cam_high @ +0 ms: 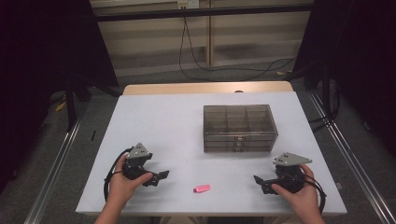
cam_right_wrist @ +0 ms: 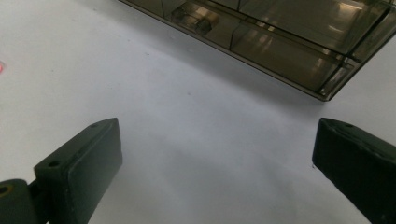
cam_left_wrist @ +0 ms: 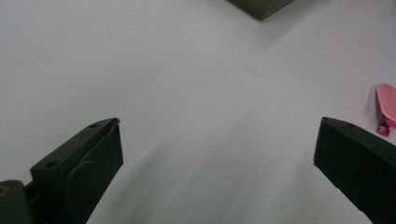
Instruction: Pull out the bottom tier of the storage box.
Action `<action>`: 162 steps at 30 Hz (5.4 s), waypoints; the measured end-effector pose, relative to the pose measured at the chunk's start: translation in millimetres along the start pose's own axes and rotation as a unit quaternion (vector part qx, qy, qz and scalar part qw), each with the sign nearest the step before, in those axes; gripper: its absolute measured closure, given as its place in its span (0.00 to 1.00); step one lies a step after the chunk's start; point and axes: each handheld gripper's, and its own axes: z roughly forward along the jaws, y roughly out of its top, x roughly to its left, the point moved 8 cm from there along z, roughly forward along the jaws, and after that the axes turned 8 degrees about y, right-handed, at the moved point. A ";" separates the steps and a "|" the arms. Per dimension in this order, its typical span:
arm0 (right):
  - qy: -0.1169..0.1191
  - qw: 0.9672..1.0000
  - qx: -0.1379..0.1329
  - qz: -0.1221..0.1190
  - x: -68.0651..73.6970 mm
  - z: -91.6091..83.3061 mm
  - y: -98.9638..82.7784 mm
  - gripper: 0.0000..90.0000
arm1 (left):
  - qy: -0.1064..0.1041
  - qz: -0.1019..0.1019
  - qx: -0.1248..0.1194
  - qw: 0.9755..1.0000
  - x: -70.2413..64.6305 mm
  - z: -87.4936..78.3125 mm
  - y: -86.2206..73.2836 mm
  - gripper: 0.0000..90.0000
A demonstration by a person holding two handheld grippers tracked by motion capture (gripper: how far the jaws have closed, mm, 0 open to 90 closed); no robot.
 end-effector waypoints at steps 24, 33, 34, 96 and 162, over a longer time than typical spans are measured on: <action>-0.025 1.000 -0.014 0.011 12.9 19.3 20.6 0.04 | -0.004 0.001 0.003 1.000 -0.2 0.4 -0.3 0.01; -0.034 0.999 -0.021 0.021 14.6 25.9 23.3 0.05 | -0.005 0.002 -0.001 1.000 -0.1 0.9 1.2 0.02; -0.034 0.999 -0.021 0.021 14.6 25.9 23.3 0.05 | -0.005 0.002 -0.001 1.000 -0.1 0.9 1.2 0.02; -0.099 0.992 -0.049 0.060 22.8 57.2 45.4 0.30 | -0.004 0.013 0.001 1.000 -1.8 1.2 4.2 0.02; -0.157 0.978 -0.046 0.130 27.5 82.8 52.6 0.54 | -0.006 0.017 -0.002 1.000 -0.1 -0.2 4.7 0.02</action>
